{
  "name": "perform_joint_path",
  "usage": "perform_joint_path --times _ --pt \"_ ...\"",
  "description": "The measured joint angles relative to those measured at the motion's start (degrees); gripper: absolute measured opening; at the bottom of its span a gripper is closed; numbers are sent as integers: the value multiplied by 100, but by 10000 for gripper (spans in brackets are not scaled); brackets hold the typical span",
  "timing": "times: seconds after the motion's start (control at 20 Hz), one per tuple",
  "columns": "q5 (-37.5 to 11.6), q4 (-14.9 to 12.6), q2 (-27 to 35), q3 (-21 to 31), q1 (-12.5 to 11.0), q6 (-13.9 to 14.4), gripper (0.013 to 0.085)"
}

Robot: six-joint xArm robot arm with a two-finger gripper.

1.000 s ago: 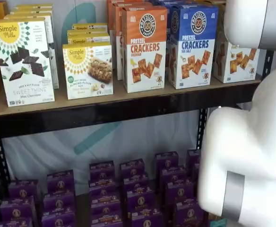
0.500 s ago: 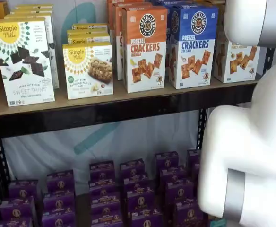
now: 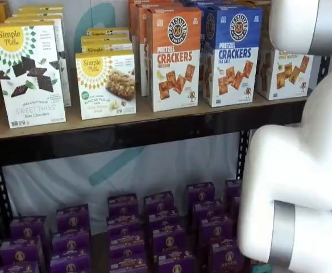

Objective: Retrieve the yellow and white box located on the top shelf, the sixth one from the left

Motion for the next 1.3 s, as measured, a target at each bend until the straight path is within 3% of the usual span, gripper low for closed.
perform_joint_path --times 0.35,0.7,0.9,1.2,1.3 --pt "184 -254 45 -68 137 73 850" --pt "182 -299 -3 7 200 123 850" --pt "180 -304 -15 14 201 122 730" --pt "169 -289 -36 10 151 76 730" --pt "147 -294 -56 26 138 59 690"
